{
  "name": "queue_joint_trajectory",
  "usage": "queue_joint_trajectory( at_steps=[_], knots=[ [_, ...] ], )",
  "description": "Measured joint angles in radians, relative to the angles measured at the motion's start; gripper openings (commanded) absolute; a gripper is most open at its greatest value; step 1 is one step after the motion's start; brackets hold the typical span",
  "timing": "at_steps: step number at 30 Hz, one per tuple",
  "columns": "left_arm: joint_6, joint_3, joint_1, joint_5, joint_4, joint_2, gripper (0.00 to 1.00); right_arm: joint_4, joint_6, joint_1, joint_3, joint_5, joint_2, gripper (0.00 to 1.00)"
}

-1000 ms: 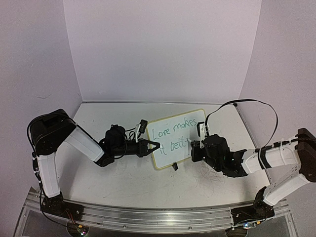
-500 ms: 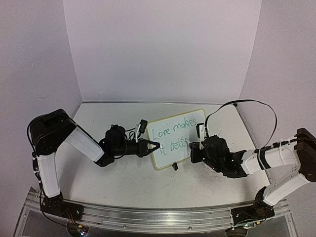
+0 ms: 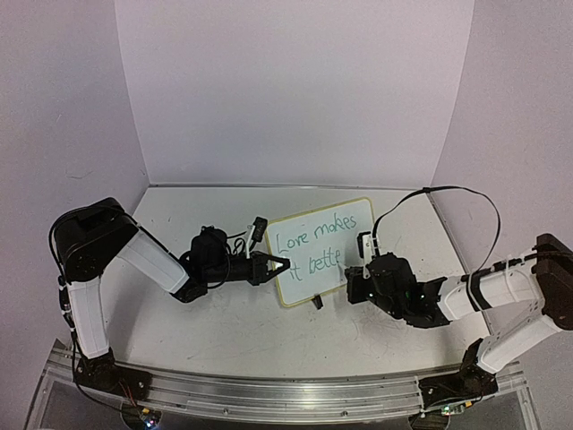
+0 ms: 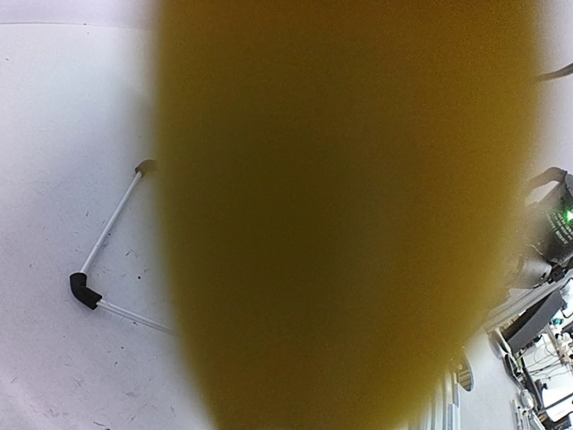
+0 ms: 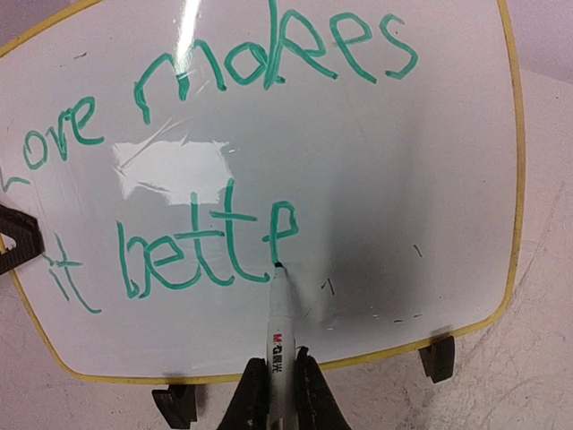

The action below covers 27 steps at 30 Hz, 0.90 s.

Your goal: Write a sentence on the whiteboard

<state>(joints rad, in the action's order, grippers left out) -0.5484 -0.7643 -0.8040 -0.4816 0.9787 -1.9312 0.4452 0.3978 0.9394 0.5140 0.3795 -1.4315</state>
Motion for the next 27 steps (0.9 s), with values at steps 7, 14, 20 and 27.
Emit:
queue_joint_trajectory(
  at_steps=[7, 14, 20, 27],
  knots=[
    [-0.002, 0.000, 0.000, -0.003, 0.000, 0.000, 0.00, -0.038, 0.001, 0.002, 0.001, 0.051, 0.018, 0.00],
    [-0.003, 0.000, 0.000, -0.005, 0.001, 0.000, 0.00, -0.032, -0.048, -0.025, 0.007, 0.025, 0.079, 0.00],
    [-0.003, 0.000, 0.000, -0.005, 0.000, 0.000, 0.00, -0.023, -0.076, -0.044, 0.022, 0.007, 0.078, 0.00],
    [-0.003, 0.000, 0.000, -0.005, 0.000, 0.000, 0.00, -0.003, -0.092, -0.050, 0.045, 0.000, 0.061, 0.00]
  ],
)
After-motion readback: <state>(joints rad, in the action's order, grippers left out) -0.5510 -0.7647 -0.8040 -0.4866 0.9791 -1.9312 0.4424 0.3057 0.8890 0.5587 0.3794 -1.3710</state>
